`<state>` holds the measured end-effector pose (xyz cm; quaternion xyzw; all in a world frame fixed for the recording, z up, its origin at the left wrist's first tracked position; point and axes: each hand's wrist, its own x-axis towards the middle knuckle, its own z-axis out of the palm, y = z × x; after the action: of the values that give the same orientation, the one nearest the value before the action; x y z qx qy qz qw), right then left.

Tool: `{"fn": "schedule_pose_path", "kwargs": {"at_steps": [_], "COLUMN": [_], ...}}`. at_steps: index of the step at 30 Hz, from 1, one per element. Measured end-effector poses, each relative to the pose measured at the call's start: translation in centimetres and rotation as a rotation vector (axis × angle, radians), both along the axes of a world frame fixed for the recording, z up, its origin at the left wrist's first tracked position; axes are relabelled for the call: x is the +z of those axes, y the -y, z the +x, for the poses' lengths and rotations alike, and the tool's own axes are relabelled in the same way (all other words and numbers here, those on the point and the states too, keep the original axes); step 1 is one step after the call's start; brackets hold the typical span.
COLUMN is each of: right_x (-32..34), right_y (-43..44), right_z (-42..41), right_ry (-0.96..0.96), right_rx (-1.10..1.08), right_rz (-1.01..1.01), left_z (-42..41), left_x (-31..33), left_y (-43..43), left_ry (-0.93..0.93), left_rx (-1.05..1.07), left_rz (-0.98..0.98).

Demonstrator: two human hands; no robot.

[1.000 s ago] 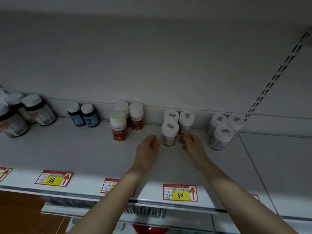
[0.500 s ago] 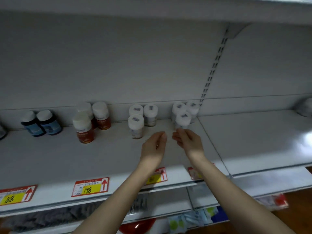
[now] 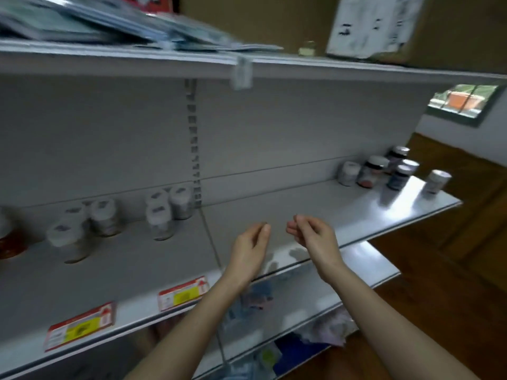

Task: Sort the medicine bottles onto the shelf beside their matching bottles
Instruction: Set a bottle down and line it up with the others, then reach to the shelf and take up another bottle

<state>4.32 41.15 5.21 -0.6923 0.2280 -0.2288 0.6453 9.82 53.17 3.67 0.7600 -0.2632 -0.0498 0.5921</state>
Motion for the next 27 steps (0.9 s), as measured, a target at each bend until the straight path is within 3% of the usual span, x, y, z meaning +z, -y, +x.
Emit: {"fn": "schedule_pose_path", "kwargs": {"at_steps": [13,27], "right_x": [-0.3,-1.5], "right_y": [18.9,38.0], "right_z": [-9.9,-6.8], "right_ry": [0.033,-0.061], "right_rx": [-0.256,-0.417], "right_rz": [0.022,-0.059], "left_z": [-6.2,-1.9], "left_x": [0.8,-0.4], "left_y": [20.0,40.1], "left_ry": [0.016,-0.038], "left_rx": [-0.238,-0.315], "left_rz": [0.056,0.125]}}
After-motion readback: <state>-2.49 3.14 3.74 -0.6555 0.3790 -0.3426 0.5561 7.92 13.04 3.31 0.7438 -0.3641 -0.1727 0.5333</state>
